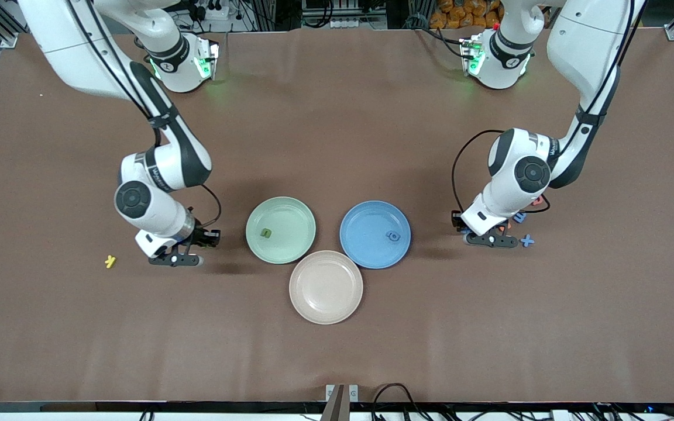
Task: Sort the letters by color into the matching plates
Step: 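Drop the N and G onto the green and blue plates with both grippers, then return both grippers and grasp the green B and the blue x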
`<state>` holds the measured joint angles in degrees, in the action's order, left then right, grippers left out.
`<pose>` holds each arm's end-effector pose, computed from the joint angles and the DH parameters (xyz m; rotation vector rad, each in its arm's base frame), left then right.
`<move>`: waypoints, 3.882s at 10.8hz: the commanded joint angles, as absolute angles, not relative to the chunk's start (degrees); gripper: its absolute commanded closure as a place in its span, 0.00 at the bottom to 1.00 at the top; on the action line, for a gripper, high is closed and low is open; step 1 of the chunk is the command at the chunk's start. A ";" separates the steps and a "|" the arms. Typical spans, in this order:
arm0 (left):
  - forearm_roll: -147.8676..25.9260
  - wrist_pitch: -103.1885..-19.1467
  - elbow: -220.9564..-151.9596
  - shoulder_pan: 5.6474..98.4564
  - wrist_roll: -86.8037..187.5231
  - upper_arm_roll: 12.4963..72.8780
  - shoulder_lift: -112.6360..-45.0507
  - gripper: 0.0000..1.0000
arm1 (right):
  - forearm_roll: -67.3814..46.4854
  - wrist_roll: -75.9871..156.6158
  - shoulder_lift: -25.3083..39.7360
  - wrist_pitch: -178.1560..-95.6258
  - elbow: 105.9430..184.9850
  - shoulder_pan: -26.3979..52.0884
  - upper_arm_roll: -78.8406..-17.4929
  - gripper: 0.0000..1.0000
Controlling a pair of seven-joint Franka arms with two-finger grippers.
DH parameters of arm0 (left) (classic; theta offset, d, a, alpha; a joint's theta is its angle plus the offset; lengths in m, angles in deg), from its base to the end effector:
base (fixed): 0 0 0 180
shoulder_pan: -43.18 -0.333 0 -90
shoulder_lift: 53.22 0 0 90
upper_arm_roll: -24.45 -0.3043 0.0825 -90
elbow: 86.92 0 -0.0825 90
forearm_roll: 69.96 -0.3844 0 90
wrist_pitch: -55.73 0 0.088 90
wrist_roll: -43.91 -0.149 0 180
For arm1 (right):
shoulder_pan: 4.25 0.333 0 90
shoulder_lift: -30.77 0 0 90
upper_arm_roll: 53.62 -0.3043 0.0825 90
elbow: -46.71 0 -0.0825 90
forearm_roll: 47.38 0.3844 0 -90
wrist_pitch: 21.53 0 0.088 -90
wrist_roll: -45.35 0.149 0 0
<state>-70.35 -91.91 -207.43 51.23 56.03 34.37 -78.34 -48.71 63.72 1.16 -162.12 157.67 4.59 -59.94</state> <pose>0.5538 -0.1830 0.1608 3.0608 -0.1381 0.0341 0.5971 0.1614 0.1652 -3.1015 0.0814 0.0122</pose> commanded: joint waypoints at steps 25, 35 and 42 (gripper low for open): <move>-73.12 -84.37 -192.04 64.02 88.40 34.12 -86.71 0.00 | -48.96 39.57 -0.17 -153.72 150.33 3.76 -56.96 0.00; -73.56 -75.93 -193.18 46.63 66.42 34.21 -80.48 0.00 | -52.30 2.56 0.00 -159.23 155.40 -8.54 -58.53 0.00; -78.12 -76.02 -194.14 36.68 58.32 33.59 -79.85 0.00 | -52.22 2.54 5.80 -169.80 169.66 -9.97 -58.89 0.00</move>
<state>-74.03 -76.76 -192.13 37.83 59.07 33.46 -81.29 -51.53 3.36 2.05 -168.17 164.82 -8.52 -57.63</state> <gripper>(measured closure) 0.000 0.000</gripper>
